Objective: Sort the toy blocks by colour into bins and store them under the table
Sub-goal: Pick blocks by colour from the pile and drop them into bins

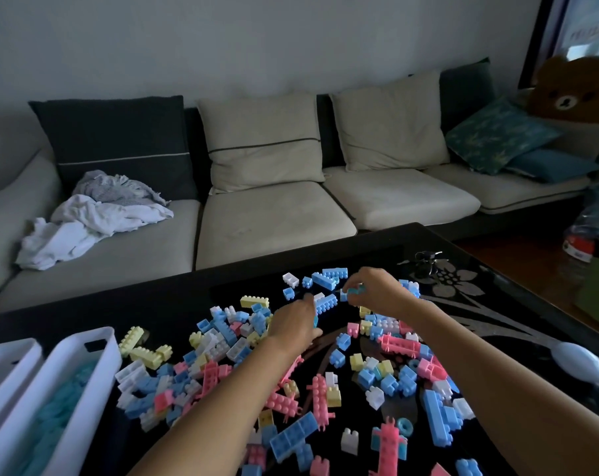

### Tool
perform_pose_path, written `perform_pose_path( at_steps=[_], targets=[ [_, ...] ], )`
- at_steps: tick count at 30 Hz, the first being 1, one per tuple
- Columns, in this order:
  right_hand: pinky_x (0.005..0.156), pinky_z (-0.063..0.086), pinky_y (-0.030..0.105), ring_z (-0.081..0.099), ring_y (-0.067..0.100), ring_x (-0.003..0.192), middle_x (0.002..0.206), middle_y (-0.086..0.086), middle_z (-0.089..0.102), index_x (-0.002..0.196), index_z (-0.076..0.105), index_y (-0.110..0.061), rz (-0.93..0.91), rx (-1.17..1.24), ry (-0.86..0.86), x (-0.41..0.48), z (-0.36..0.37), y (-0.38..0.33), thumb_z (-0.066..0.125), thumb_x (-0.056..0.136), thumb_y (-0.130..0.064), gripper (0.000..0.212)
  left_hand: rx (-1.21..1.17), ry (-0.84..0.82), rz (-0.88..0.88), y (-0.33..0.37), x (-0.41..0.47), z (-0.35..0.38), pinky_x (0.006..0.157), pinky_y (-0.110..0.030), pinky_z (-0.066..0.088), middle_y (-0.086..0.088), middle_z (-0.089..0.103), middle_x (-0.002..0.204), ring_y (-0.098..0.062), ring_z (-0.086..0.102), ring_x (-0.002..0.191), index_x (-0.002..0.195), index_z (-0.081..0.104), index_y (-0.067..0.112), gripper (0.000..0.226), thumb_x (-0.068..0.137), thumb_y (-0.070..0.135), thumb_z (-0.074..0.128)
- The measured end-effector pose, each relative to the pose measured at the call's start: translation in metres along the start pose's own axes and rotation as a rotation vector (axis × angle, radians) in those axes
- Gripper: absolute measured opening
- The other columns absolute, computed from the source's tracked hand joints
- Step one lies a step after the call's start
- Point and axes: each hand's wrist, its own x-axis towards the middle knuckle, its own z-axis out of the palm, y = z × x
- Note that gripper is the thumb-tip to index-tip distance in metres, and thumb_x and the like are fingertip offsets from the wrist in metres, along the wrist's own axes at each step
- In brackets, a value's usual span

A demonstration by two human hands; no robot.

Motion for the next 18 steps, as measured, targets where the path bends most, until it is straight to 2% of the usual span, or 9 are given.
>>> perform_pose_path(
  at_steps=[2,3,5,6,8,11,14,16,18],
  targets=[
    [0.066,0.045,0.015,0.057,0.011,0.085,0.108,-0.002,0.059,0.11,0.068,-0.018,0.021,0.073,0.03,-0.006,-0.002,0.0,0.063,0.088,-0.023,0.023,0.013,0.014,-0.115,-0.004,-0.003,0.001,0.079,-0.034,0.047,-0.009,0.062,0.115,-0.027,0.061,0.107,0.125,0.042,0.007,0.058,0.085,0.04,0.066],
    [0.064,0.045,0.015,0.057,0.011,0.082,0.105,-0.003,0.06,0.109,0.068,-0.017,0.04,0.126,0.048,-0.009,-0.001,0.0,0.063,0.089,-0.022,0.021,0.021,0.006,-0.154,-0.004,-0.005,0.003,0.08,-0.033,0.046,-0.009,0.061,0.117,-0.027,0.06,0.109,0.126,0.041,0.006,0.059,0.086,0.042,0.065],
    [0.057,0.043,0.016,0.055,0.01,0.067,0.098,0.0,0.063,0.104,0.069,-0.015,0.107,0.324,0.083,-0.013,0.002,-0.001,0.061,0.09,-0.022,0.017,0.025,0.01,-0.166,-0.004,-0.005,0.004,0.077,-0.032,0.044,-0.009,0.062,0.116,-0.027,0.06,0.107,0.12,0.047,0.006,0.039,0.091,0.03,0.058],
    [0.054,0.043,0.018,0.053,0.01,0.061,0.091,0.003,0.064,0.101,0.069,-0.013,0.148,0.471,0.093,-0.016,0.003,-0.002,0.06,0.091,-0.022,0.016,0.03,0.016,-0.154,-0.003,-0.006,0.003,0.076,-0.032,0.044,-0.01,0.063,0.114,-0.028,0.061,0.105,0.116,0.05,0.006,0.027,0.092,0.018,0.053],
    [0.052,0.042,0.019,0.048,0.009,0.054,0.086,0.011,0.06,0.098,0.068,-0.007,0.262,0.87,0.09,-0.022,0.003,-0.006,0.059,0.091,-0.02,0.018,0.056,0.016,-0.14,-0.001,-0.009,0.001,0.078,-0.034,0.045,-0.011,0.064,0.113,-0.029,0.061,0.104,0.112,0.053,0.006,0.023,0.09,0.004,0.045],
    [0.044,0.039,0.013,0.044,0.005,0.048,0.083,0.01,0.054,0.099,0.061,-0.001,0.453,1.552,-0.017,-0.03,0.001,-0.012,0.056,0.091,-0.016,0.018,0.028,0.019,-0.122,-0.001,-0.013,-0.001,0.08,-0.035,0.046,-0.009,0.065,0.112,-0.027,0.061,0.104,0.111,0.056,0.007,0.023,0.091,0.006,0.044],
    [0.037,0.036,0.011,0.043,0.004,0.042,0.073,0.005,0.049,0.091,0.052,-0.006,0.459,1.89,-0.122,-0.034,0.0,-0.017,0.049,0.093,-0.015,0.01,-0.174,0.124,-0.109,-0.001,-0.022,-0.011,0.072,-0.03,0.047,-0.005,0.067,0.101,-0.021,0.063,0.092,0.101,0.06,0.01,0.018,0.093,0.022,0.051],
    [0.036,0.037,0.01,0.045,0.004,0.042,0.073,0.005,0.049,0.088,0.051,-0.006,0.456,1.988,-0.136,-0.033,0.002,-0.026,0.048,0.093,-0.016,0.012,-0.367,0.174,-0.167,-0.003,-0.031,-0.026,0.056,-0.026,0.039,-0.003,0.065,0.087,-0.014,0.058,0.071,0.094,0.057,0.012,0.019,0.093,0.03,0.053],
    [0.037,0.04,0.011,0.049,0.005,0.043,0.072,0.007,0.052,0.089,0.054,-0.004,0.457,2.015,-0.135,-0.032,0.004,-0.039,0.048,0.094,-0.015,0.014,-0.601,0.157,-0.272,-0.011,-0.038,-0.042,0.05,-0.024,0.032,0.0,0.056,0.074,-0.01,0.049,0.058,0.087,0.053,0.013,0.016,0.093,0.028,0.051]
  ],
)
